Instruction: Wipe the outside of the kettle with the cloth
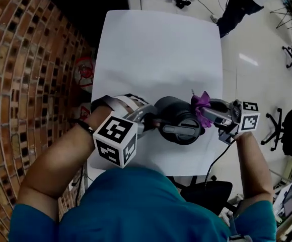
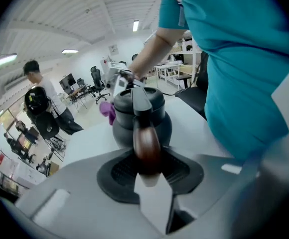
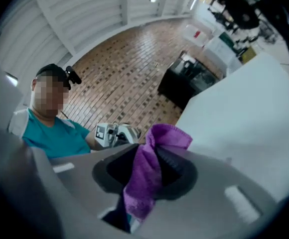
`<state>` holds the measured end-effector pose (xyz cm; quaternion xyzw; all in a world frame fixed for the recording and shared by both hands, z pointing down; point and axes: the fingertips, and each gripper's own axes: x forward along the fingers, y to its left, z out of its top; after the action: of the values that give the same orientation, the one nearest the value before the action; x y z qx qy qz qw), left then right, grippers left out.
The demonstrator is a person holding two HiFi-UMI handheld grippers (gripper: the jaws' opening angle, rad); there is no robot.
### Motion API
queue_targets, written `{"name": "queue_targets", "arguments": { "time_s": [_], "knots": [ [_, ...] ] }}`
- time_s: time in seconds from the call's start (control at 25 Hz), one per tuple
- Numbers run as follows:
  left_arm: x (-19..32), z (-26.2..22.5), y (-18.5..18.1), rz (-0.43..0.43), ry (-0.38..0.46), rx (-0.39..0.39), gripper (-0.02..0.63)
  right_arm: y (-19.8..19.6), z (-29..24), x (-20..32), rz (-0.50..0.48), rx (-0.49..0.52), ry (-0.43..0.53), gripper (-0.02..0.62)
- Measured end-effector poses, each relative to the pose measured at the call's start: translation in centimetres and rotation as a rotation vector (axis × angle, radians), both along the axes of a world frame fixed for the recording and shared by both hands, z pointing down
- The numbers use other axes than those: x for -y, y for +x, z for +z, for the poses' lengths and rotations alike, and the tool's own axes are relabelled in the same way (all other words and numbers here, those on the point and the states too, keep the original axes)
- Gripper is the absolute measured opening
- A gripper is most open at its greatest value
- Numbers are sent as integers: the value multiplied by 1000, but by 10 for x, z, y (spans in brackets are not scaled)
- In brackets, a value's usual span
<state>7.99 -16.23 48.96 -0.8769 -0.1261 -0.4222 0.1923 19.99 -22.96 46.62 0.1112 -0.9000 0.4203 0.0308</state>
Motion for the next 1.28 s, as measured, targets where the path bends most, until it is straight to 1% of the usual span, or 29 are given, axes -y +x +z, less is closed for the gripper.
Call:
{"name": "queue_targets", "arguments": {
  "time_s": [0.12,0.2,0.32,0.44,0.52,0.6,0.64,0.68,0.76,0.88,0.92,0.96,1.04,1.2,1.28],
  "knots": [
    [0,-6,-4,50,76,-2,118,-40,-5,16,-313,-49,11,95],
    [-1,-9,-4,57,87,-6,118,-68,-5,19,-511,-87,0,95],
    [-1,-9,-4,37,73,-14,118,-109,2,21,-750,-161,-25,95],
    [2,-8,-4,11,68,-7,118,-151,17,11,-951,-241,-70,95],
    [0,-7,-4,-5,50,-5,118,-174,32,-3,-1069,-295,-113,95],
    [-3,-4,-8,-34,5,-5,121,-187,46,-15,-1161,-326,-168,97],
    [-4,-1,-11,-56,-17,-8,121,-191,52,-19,-1184,-332,-197,97],
    [-4,1,-14,-75,-29,-11,120,-193,60,-19,-1187,-338,-222,97],
    [-4,3,-18,-102,-43,-24,118,-193,75,-13,-1148,-350,-266,97],
    [-8,0,-15,-129,-86,-57,118,-177,91,-1,-1035,-338,-355,95],
    [-9,1,-14,-137,-90,-60,118,-170,96,4,-990,-336,-371,95],
    [-8,2,-15,-146,-90,-59,118,-162,100,11,-943,-332,-372,95],
    [-5,4,-18,-166,-90,-55,118,-148,102,24,-846,-304,-341,95],
    [0,10,-25,-219,-102,-52,117,-121,95,34,-627,-178,-328,94],
    [3,13,-28,-248,-110,-53,117,-103,95,40,-523,-176,-271,94]
  ]
}}
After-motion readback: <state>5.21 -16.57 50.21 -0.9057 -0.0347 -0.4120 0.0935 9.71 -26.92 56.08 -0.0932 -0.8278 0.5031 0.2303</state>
